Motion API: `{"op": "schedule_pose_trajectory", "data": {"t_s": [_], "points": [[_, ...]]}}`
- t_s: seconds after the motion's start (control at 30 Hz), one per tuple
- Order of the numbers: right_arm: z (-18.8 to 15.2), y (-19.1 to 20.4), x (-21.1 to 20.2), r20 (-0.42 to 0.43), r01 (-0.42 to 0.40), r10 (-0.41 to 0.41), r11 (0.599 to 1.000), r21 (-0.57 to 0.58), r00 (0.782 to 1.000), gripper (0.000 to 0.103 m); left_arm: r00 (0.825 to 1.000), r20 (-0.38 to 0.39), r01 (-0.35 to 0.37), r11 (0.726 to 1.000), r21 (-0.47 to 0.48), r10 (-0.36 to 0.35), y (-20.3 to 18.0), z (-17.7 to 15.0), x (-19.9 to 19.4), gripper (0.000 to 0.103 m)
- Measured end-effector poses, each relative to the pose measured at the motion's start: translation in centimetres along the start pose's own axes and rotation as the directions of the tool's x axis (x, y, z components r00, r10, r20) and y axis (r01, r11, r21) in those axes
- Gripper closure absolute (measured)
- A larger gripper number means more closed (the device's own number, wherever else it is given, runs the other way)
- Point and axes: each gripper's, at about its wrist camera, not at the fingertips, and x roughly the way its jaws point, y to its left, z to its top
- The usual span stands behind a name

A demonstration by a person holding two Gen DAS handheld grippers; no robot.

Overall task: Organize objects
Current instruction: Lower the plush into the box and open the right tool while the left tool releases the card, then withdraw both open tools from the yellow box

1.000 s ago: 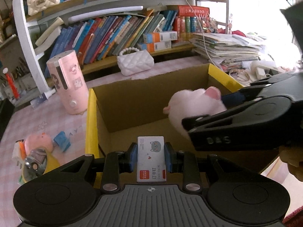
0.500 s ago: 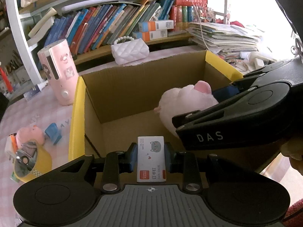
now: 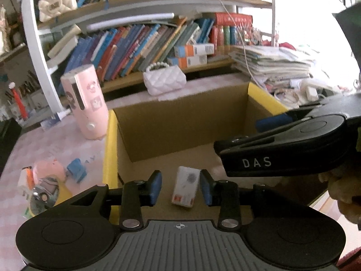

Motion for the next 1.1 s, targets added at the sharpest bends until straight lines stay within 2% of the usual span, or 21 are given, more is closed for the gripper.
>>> {"op": "schedule_pose_trajectory", "data": {"t_s": [0.1,0.23,0.3,0.57,0.93,1.1], "points": [[-0.2,0.1,-0.9,0.029,0.009,-0.01,1.0,0.019,1.0,0.038,1.0,0.023,-0.012,1.0,-0.015,0.013,0.2,0.0,-1.0,0.064],[-0.4,0.5,-2.5,0.081,0.037,-0.04,0.999,0.034,0.996,0.037,0.998,0.061,-0.026,0.998,-0.05,0.029,0.7,-0.1,-2.7,0.056],[-0.5,0.7,-3.4,0.11,0.067,-0.072,0.996,0.051,0.991,0.034,0.996,0.084,-0.029,0.997,-0.067,0.035,1.0,-0.2,-3.6,0.055],[-1.9,1.8,-6.8,0.213,0.202,-0.226,0.971,0.126,0.951,0.033,0.985,0.16,-0.051,0.991,-0.124,0.071,2.6,-1.5,-6.8,0.034],[-4.9,5.0,-10.1,0.216,0.284,-0.321,0.941,0.183,0.922,0.03,0.987,0.157,-0.017,0.993,-0.121,0.036,4.2,-4.6,-9.7,0.031],[-6.7,6.7,-11.3,0.183,0.311,-0.349,0.927,0.208,0.919,0.029,0.99,0.137,-0.008,0.992,-0.123,0.025,5.2,-6.5,-11.1,0.028]]}}
